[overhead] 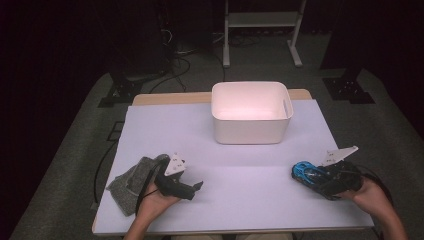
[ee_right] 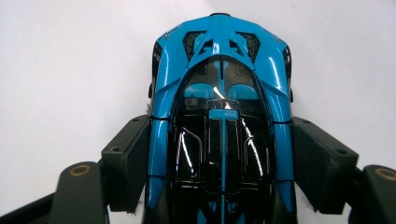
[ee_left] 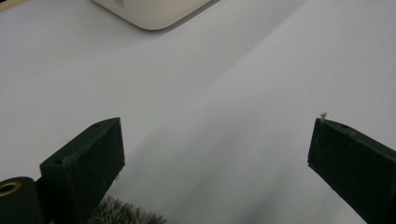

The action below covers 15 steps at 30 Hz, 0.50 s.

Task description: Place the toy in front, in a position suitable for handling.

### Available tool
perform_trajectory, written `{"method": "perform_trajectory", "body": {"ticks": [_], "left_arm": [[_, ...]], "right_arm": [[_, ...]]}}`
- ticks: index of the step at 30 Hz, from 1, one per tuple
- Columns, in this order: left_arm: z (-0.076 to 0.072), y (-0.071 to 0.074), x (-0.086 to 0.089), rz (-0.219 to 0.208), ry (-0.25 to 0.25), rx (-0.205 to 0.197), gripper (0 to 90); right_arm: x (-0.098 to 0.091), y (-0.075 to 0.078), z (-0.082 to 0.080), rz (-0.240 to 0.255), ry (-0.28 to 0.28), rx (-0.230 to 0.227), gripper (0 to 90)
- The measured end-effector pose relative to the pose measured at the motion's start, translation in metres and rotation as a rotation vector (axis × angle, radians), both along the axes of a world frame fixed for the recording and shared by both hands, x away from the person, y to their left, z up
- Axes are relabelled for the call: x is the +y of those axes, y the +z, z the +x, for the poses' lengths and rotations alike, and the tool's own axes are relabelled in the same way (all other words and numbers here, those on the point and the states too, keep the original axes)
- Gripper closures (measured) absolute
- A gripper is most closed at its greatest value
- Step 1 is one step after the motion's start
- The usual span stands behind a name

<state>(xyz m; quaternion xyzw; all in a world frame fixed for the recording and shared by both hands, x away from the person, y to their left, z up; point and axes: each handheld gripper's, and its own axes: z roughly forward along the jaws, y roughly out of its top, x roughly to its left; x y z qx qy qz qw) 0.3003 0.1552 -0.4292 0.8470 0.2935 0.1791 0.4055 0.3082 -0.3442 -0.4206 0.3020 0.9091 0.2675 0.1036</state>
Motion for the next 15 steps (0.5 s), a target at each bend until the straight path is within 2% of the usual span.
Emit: {"method": "perform_trajectory", "body": {"ticks": [3,7,12,15], "left_arm": [[0.000,0.001,0.001,0.000,0.004,-0.001,3.2],[0.000,0.004,0.003,-0.007,0.012,-0.004,3.2],[-0.001,0.010,0.007,-0.017,0.013,-0.014,3.2],[-0.001,0.012,0.009,-0.025,0.018,-0.019,3.3]], "right_arm": [[0.008,0.011,-0.001,0.013,0.037,-0.023,26.5],[0.029,0.034,0.000,0.056,0.116,-0.069,26.5],[0.071,0.055,0.006,0.071,0.249,-0.085,26.5],[0.101,0.064,0.011,0.052,0.330,-0.080,26.5]]}}
